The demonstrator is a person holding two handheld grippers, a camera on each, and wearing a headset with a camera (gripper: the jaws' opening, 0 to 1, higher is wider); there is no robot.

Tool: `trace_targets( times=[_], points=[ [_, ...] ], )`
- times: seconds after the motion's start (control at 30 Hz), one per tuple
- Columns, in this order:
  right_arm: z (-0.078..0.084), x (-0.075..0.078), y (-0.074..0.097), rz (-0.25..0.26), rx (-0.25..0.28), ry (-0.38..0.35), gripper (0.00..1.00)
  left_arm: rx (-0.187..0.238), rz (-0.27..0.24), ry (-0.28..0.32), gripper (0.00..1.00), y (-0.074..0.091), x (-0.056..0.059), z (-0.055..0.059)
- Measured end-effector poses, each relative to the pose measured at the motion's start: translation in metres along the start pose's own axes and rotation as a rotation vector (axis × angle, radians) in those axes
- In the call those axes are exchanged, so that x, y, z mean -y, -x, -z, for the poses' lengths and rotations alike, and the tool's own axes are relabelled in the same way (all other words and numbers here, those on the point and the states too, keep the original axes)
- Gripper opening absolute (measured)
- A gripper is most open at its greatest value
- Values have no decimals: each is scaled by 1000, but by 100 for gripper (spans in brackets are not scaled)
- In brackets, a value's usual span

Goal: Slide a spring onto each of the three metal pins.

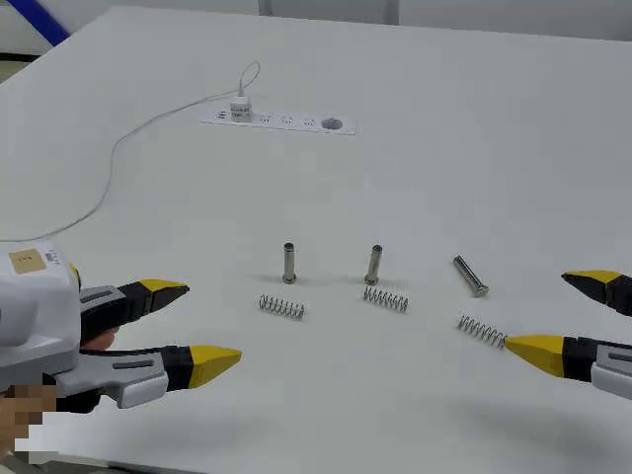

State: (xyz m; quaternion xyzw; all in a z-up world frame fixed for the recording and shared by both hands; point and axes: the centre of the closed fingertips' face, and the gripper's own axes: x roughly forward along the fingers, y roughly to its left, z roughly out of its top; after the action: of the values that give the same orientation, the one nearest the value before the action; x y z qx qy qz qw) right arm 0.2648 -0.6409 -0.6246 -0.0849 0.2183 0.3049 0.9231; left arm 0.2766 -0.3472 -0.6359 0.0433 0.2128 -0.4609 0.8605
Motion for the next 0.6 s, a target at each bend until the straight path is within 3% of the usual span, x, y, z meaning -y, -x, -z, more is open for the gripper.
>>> trace_targets(
  times=[0.23,0.6],
  points=[
    [-7,10,-8,14,-24,4,67,0,1,3,64,0,1,0],
    [-22,29,-40,41,-95,-26,56,5,3,6,64,-1,1,0]
  ],
)
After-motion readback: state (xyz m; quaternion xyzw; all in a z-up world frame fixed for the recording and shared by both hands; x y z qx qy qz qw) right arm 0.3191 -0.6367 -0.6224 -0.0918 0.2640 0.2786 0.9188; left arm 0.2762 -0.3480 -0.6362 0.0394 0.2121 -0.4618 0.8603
